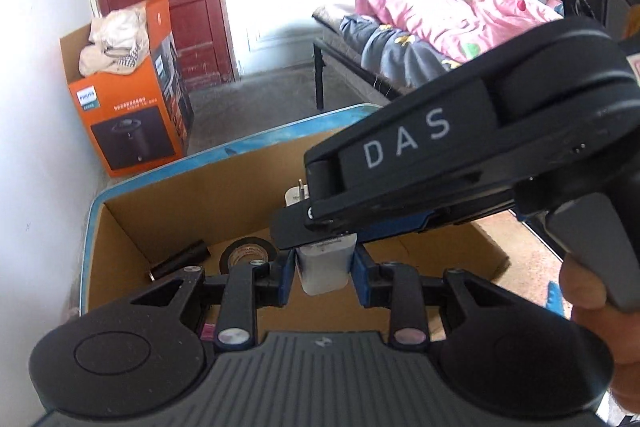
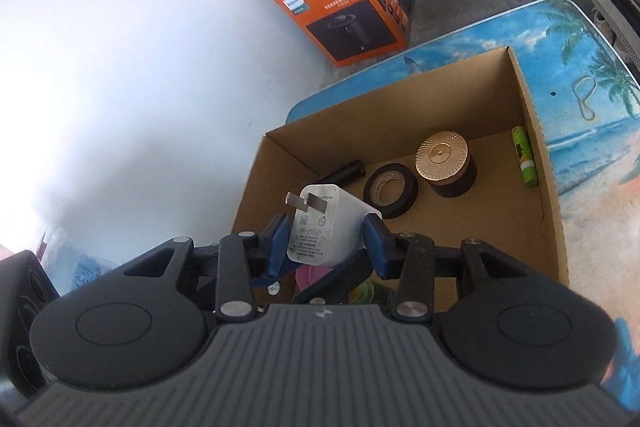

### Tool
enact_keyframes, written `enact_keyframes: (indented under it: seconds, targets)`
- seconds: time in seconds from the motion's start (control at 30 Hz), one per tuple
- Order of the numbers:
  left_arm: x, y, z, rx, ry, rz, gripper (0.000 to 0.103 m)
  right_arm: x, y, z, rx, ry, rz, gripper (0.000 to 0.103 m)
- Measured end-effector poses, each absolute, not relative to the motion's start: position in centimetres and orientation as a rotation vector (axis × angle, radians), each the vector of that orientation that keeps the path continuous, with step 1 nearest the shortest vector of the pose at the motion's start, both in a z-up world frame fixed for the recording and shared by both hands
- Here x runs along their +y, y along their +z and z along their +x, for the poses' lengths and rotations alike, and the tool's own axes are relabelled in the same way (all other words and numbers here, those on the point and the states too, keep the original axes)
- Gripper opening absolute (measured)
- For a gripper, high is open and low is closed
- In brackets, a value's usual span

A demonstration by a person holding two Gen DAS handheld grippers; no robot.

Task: Organize rigid objects
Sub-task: 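Lift the white charger and carry it into the box with the right gripper, then open the right gripper to release the charger and withdraw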

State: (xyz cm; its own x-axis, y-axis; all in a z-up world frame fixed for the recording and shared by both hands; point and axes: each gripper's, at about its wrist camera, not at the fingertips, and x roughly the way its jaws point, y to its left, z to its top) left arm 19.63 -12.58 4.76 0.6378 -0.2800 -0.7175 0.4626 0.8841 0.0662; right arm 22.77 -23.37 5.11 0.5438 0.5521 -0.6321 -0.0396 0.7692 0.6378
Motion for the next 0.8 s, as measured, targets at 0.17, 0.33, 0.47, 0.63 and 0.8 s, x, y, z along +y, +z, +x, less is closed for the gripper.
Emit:
enact_keyframes:
  seconds: [0.17, 0.33, 0.47, 0.63, 0.8]
  targets:
    - [-12.4, 2.2, 24.5, 0.934, -0.401, 0.207, 0.031, -23.3, 1.8, 27.4, 1.093, 0.362, 0.622, 0.041]
    - [-12.2, 0.1, 27.3, 1.043, -0.373, 0.199, 0.031, -22.5, -0.9, 30.2, 1.204, 0.36, 0.611, 0.041]
    - [-12.2, -1.0, 28.2, 1.124, -0.362, 0.161, 0.031, -21.9, -2.4, 31.2, 1.264, 0.357, 0.582, 0.041]
    - [-11.9, -2.1, 29.5, 1.184, -0.362, 0.134, 0.031, -21.4, -3.8, 31.5, 1.306, 0.353, 0.553, 0.041]
    - [-12.0, -2.3, 29.9, 1.189, -0.368, 0.119, 0.031, -21.0, -3.8, 31.4, 1.297, 0.35, 0.525, 0.041]
